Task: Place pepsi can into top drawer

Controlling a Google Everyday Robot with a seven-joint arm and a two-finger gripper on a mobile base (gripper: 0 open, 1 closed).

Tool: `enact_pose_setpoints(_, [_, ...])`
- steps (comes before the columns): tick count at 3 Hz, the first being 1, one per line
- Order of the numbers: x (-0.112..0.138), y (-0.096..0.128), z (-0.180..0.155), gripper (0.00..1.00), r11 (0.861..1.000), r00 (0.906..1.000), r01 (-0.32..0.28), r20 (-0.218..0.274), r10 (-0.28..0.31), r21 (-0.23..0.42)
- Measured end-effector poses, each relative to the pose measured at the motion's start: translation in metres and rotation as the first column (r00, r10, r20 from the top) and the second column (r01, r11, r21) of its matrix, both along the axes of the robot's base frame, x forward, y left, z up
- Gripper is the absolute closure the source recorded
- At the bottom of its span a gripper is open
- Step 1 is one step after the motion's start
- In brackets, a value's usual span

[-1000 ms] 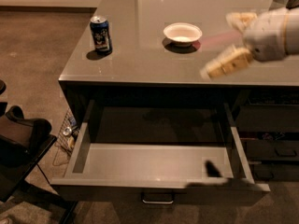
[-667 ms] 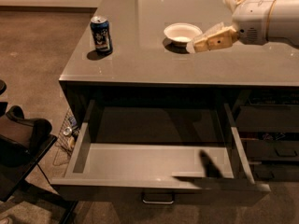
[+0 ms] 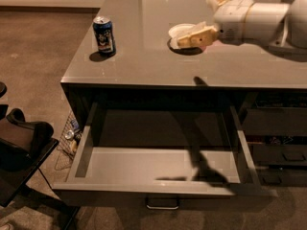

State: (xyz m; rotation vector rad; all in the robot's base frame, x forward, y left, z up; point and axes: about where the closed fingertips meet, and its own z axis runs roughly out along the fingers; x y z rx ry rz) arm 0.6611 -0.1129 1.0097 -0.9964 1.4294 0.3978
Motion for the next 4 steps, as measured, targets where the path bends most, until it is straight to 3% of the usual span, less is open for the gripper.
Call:
enact_pose_setpoints(1, [0.064, 0.034, -0.016, 0.00, 0.994, 0.9997, -0.023, 0.006, 0.023, 0.104])
enact_pose_setpoints(2, [0.126, 0.087, -0.025, 0.00, 0.982, 0.9971, -0.072, -0.011, 0.075, 0.177])
enact_pose_setpoints(3, [0.160, 0.154, -0.035, 0.00, 0.976, 0.9859, -0.130, -0.082, 0.146, 0.174])
enact_pose_setpoints(4, [0.152, 0.192, -0.034, 0.00, 0.980, 0.9756, -0.145, -0.145, 0.165, 0.137])
